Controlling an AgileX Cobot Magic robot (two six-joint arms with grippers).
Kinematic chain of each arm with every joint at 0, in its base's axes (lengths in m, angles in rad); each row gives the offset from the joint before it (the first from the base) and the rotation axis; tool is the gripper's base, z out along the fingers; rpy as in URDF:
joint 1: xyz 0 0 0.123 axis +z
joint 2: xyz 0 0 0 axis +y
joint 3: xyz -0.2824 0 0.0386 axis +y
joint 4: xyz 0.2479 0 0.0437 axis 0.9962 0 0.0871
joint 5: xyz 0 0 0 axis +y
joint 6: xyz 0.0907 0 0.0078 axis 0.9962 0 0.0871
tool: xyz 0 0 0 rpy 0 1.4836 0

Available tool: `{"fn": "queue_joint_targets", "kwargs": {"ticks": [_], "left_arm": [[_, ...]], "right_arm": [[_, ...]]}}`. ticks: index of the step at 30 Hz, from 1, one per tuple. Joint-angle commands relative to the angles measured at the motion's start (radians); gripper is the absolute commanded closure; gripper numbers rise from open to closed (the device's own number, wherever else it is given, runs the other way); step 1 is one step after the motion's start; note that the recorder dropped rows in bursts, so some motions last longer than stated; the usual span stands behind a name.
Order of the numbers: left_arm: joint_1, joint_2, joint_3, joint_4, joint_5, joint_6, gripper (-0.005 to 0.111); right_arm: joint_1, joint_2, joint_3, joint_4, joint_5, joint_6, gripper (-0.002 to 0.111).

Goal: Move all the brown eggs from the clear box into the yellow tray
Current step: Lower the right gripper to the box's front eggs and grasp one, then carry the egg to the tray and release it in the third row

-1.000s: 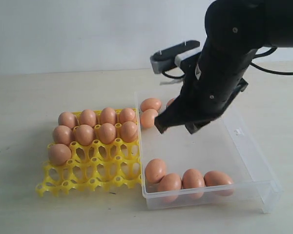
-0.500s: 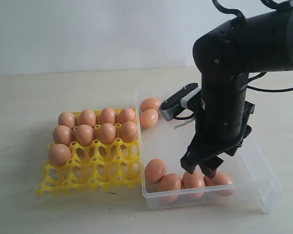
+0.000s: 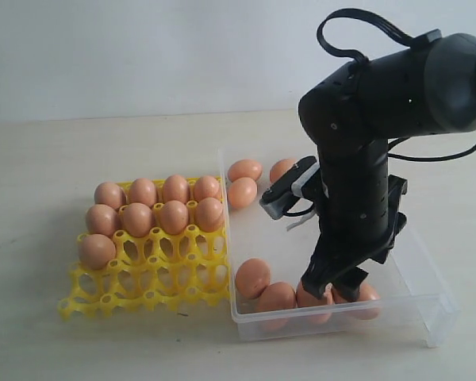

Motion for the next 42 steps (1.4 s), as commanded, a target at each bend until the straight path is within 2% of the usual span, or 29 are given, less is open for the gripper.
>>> {"fn": "queue_joint_targets", "kwargs": {"ticks": [1,10,12,15,18,20,21,25,28,35,42], "left_arm": [[-0.006,0.003,-0.005,-0.005,-0.004,-0.003,0.107],[-0.006,0.003,-0.005,-0.005,-0.004,-0.003,0.107],[-0.006,0.003,-0.005,-0.005,-0.004,-0.003,0.107],[-0.006,0.003,-0.005,-0.005,-0.004,-0.003,0.107],[-0.006,0.003,-0.005,-0.005,-0.004,-0.003,0.107],[-0.006,0.003,-0.005,-0.005,-0.004,-0.003,0.107],[-0.006,0.003,-0.005,-0.005,-0.004,-0.003,0.107],[-0.006,0.003,-0.005,-0.005,-0.004,-0.003,0.107],[-0.006,0.003,-0.005,-0.005,-0.004,-0.003,0.107],[-0.006,0.003,-0.005,-0.005,-0.004,-0.003,0.107],[-0.006,0.003,-0.005,-0.005,-0.004,-0.003,0.107]], "right_arm": [[-0.006,0.029,0.001,0.003,-0.027,-0.018,0.046],[-0.006,0.098,0.001,0.017,-0.082,-0.046,0.047],[-0.006,0.109,0.001,0.02,-0.098,-0.046,0.05],[-0.006,0.124,0.001,0.02,-0.119,-0.046,0.062],[-0.006,0.13,0.001,0.017,-0.123,-0.046,0.085],[-0.006,0.13,0.001,0.016,-0.123,-0.062,0.104],[-0.006,0.125,0.001,0.009,-0.123,-0.062,0.108],[-0.011,0.054,-0.001,-0.011,-0.161,-0.058,0.108],[-0.016,-0.031,-0.001,0.044,-0.342,-0.043,0.108],[0.008,-0.077,-0.001,0.393,-0.91,-0.131,0.108],[0.11,0.007,-0.001,0.398,-1.202,-0.123,0.108]]}}
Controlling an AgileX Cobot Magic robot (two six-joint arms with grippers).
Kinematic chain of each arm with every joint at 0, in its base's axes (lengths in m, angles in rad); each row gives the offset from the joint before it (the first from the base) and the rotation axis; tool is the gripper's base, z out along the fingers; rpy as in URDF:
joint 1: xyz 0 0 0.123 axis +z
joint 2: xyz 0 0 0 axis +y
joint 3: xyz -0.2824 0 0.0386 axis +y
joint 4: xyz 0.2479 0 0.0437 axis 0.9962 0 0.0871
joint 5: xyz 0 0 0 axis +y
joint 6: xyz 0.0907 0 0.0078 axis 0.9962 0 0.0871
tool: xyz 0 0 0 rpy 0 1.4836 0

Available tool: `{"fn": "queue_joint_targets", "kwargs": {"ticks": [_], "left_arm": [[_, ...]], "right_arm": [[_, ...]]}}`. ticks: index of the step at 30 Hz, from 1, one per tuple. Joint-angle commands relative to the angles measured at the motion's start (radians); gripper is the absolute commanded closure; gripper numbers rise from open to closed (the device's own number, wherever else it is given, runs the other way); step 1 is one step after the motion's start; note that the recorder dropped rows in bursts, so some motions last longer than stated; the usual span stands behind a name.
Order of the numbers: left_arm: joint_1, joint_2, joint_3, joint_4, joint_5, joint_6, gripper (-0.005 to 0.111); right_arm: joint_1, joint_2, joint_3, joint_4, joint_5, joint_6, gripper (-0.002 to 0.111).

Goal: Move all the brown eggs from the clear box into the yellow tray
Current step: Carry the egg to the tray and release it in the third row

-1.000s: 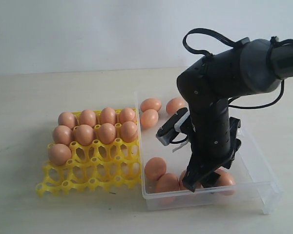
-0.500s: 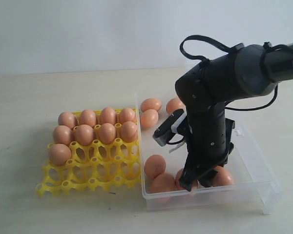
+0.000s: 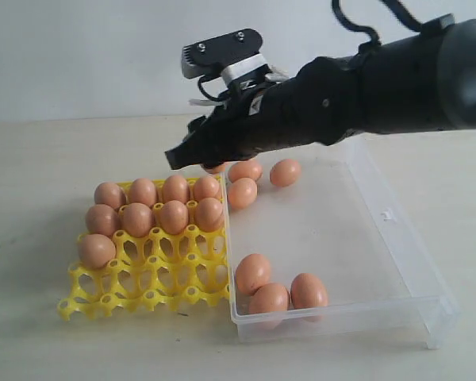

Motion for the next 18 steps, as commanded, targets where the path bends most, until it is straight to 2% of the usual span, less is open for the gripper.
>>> {"fn": "queue_joint_targets", "kwargs": {"ticks": [1,5,12,15,18], "left_arm": [[-0.006,0.003,-0.005,-0.005,-0.004,-0.003,0.107],[-0.006,0.003,-0.005,-0.005,-0.004,-0.003,0.107],[-0.006,0.003,-0.005,-0.005,-0.004,-0.003,0.107],[-0.006,0.003,-0.005,-0.005,-0.004,-0.003,0.107],[-0.006,0.003,-0.005,-0.005,-0.004,-0.003,0.107]], "right_arm": [[0.066,0.071,-0.001,0.003,-0.172,0.005,0.108],[0.116,0.14,-0.001,-0.087,-0.267,0.144,0.108],[0.159,0.212,-0.001,-0.54,-0.414,0.651,0.108],[0.162,0.232,-0.001,-0.623,-0.428,0.742,0.108],[0.164,0.249,-0.001,-0.623,-0.422,0.751,0.108]]}}
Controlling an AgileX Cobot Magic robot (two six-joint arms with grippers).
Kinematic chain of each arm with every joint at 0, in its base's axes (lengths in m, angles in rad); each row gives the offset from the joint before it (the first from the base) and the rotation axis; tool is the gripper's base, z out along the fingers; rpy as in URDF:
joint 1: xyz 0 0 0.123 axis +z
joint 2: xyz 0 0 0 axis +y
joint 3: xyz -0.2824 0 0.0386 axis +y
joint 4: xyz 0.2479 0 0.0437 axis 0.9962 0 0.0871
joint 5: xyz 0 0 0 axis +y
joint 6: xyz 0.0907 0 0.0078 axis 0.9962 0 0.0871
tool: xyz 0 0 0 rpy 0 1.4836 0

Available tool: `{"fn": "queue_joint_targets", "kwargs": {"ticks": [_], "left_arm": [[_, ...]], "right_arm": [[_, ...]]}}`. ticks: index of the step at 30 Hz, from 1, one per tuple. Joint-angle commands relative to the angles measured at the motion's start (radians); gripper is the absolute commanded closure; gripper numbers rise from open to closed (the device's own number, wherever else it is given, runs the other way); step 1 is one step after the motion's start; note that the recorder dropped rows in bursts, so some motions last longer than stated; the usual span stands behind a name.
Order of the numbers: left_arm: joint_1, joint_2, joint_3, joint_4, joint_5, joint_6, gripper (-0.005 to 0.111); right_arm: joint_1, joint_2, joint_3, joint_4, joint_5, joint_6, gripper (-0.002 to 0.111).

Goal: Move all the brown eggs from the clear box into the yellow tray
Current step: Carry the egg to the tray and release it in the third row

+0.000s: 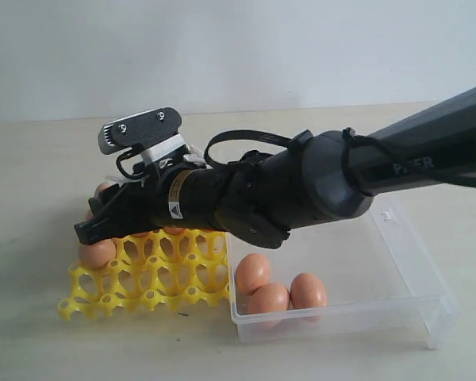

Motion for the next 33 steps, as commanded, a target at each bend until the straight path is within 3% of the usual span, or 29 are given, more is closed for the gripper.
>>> {"fn": "queue_joint_targets", "kwargs": {"ticks": [1,13,16,21,25,30,32,33], "left_arm": [[-0.006,0.003,-0.005,-0.005,-0.004,-0.003,0.107],[-0.006,0.003,-0.005,-0.005,-0.004,-0.003,0.107],[-0.006,0.003,-0.005,-0.005,-0.004,-0.003,0.107],[-0.006,0.003,-0.005,-0.005,-0.004,-0.003,0.107],[-0.006,0.003,-0.005,-0.005,-0.004,-0.003,0.107],[-0.006,0.003,-0.005,-0.005,-0.004,-0.003,0.107],[-0.006,0.003,-0.005,-0.005,-0.004,-0.003,0.107],[-0.006,0.003,-0.005,-0.005,-0.004,-0.003,0.107]], "right_arm": [[0.004,0.026,-0.001,-0.056,-0.023,0.06,0.108],[0.001,0.054,-0.001,-0.093,-0.022,0.032,0.107],[0.001,0.054,-0.001,-0.091,-0.02,-0.004,0.096],[0.001,0.054,-0.001,-0.091,0.002,-0.006,0.064],[0.001,0.05,-0.001,-0.091,0.078,-0.006,0.048],[0.001,-0.043,-0.001,-0.088,0.222,-0.006,0.048],[0.001,-0.127,-0.001,-0.059,0.332,-0.006,0.051],[0.001,-0.245,-0.001,-0.056,0.496,-0.018,0.058]]}}
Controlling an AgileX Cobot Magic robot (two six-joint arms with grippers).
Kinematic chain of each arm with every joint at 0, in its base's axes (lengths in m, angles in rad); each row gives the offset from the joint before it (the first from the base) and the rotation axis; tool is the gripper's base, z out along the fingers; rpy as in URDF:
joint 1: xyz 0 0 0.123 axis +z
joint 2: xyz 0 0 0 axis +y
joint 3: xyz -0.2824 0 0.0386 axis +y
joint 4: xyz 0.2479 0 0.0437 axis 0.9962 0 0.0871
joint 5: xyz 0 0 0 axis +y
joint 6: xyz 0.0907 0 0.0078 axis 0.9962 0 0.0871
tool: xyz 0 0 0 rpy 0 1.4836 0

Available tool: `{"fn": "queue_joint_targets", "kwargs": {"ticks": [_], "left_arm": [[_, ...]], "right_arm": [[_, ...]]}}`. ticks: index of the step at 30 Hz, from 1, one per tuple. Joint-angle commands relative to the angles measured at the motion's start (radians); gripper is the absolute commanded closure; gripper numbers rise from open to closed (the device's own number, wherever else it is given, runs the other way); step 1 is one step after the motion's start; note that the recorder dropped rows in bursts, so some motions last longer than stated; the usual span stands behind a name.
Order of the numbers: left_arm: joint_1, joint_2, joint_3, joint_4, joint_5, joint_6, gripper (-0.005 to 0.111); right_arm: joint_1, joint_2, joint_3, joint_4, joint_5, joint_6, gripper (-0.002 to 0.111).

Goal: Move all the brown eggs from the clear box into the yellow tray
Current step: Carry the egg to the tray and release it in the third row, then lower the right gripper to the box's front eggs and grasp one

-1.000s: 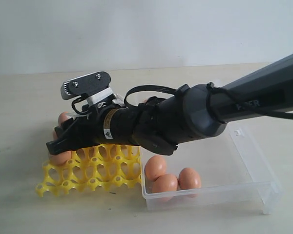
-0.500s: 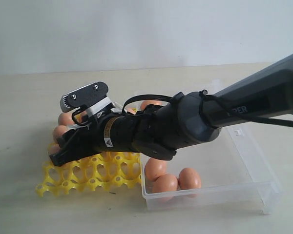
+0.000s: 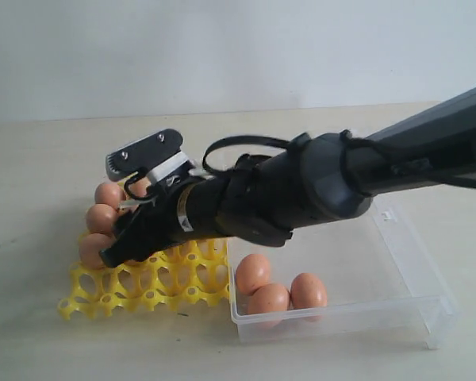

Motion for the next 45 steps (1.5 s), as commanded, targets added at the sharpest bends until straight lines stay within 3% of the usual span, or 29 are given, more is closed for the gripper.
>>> {"fn": "queue_joint_targets", "kwargs": {"ticks": [1,3,4,6,10,12,15,18,20,39,42,45], "left_arm": [[-0.006,0.003,-0.005,-0.005,-0.004,-0.003,0.107],[-0.006,0.003,-0.005,-0.005,-0.004,-0.003,0.107],[-0.006,0.003,-0.005,-0.005,-0.004,-0.003,0.107],[-0.006,0.003,-0.005,-0.005,-0.004,-0.003,0.107],[-0.006,0.003,-0.005,-0.005,-0.004,-0.003,0.107],[-0.006,0.003,-0.005,-0.005,-0.004,-0.003,0.107],[-0.006,0.003,-0.005,-0.005,-0.004,-0.003,0.107],[-0.006,0.003,-0.005,-0.005,-0.004,-0.003,0.107],[-0.006,0.003,-0.005,-0.005,-0.004,-0.003,0.107],[-0.006,0.003,-0.005,-0.005,-0.004,-0.003,0.107],[-0.006,0.003,-0.005,-0.005,-0.004,-0.003,0.107],[-0.006,0.003,-0.005,-0.005,-0.004,-0.003,0.107]], "right_arm": [[-0.001,-0.276,-0.001,0.026,0.353,-0.042,0.063],[-0.007,-0.432,-0.001,0.019,0.658,-0.126,0.08],[-0.032,-0.493,-0.001,0.061,0.836,-0.119,0.094],[-0.091,-0.512,-0.001,0.176,1.022,-0.119,0.108],[-0.189,-0.438,-0.001,0.276,1.111,-0.142,0.106],[-0.217,-0.386,0.001,0.346,1.139,-0.142,0.095],[-0.222,-0.329,0.039,0.407,1.102,-0.161,0.066],[-0.222,-0.295,0.061,0.442,1.026,-0.161,0.053],[-0.222,-0.275,0.069,0.473,0.984,-0.161,0.05],[-0.219,-0.108,0.069,0.437,0.905,-0.116,0.052],[-0.219,-0.106,0.069,0.433,0.9,-0.116,0.066],[-0.219,-0.108,0.069,0.417,0.9,-0.134,0.094]]}}
